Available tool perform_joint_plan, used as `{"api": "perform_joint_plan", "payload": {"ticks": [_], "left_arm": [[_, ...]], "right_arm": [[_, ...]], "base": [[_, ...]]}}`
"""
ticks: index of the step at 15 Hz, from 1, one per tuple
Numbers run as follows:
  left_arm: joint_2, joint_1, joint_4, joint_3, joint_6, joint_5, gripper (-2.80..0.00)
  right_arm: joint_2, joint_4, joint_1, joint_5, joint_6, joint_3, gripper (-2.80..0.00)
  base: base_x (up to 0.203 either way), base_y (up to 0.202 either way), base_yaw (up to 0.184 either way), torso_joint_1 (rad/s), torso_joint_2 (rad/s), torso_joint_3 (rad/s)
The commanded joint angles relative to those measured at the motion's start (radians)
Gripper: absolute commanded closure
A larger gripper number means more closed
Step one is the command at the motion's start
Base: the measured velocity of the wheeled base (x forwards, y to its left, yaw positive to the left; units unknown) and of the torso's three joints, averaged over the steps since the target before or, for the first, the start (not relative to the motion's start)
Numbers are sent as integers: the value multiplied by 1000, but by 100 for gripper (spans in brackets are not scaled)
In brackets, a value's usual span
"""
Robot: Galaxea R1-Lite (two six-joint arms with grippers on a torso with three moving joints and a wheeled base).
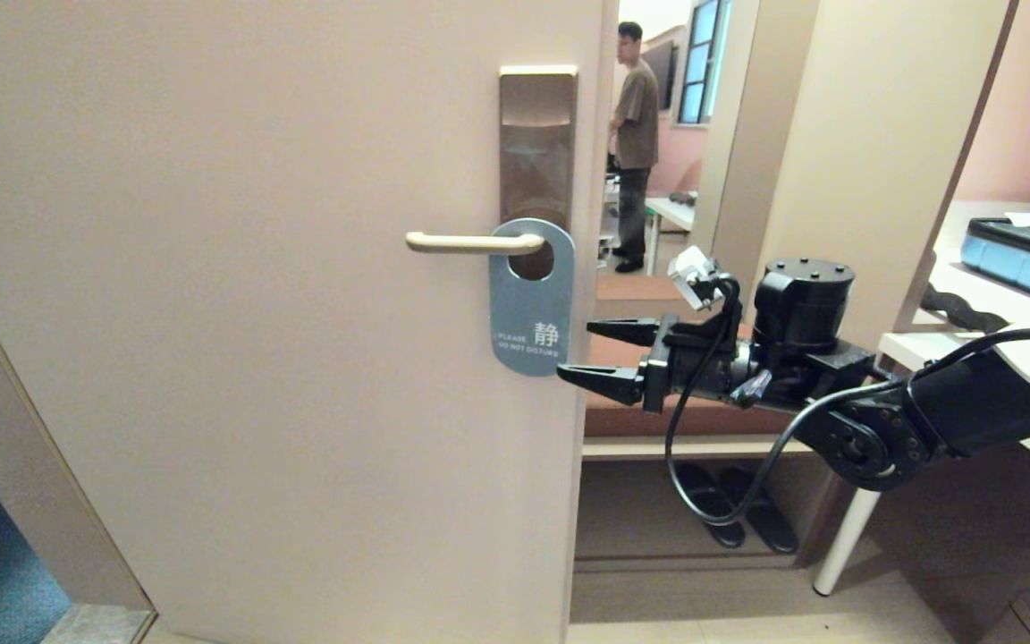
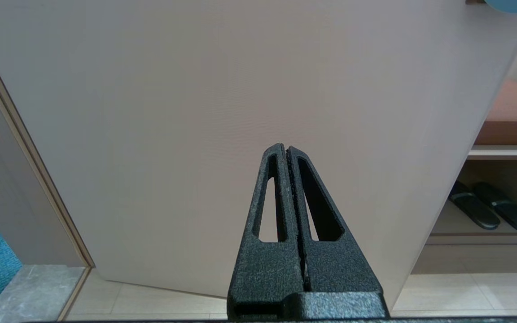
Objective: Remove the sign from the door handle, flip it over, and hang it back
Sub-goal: Take down the sign
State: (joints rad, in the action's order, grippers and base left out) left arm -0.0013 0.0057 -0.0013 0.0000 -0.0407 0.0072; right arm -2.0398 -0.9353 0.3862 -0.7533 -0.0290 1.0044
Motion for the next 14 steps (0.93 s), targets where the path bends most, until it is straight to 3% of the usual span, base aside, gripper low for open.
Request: {"api": "perform_joint_plan", "payload": {"ticks": [1, 11, 14], "left_arm": [[1, 0, 0, 0, -1, 0, 0], [1, 0, 0, 0, -1, 0, 0], [1, 0, 0, 0, -1, 0, 0]], "right_arm": [[3, -4, 0, -4, -16, 16, -280], [29, -2, 19, -16, -26, 7, -280], [46, -3, 31, -69, -48, 5, -280]], "base": [[0, 0, 0, 0, 0, 0], [0, 0, 0, 0, 0, 0], [0, 0, 0, 0, 0, 0]]}}
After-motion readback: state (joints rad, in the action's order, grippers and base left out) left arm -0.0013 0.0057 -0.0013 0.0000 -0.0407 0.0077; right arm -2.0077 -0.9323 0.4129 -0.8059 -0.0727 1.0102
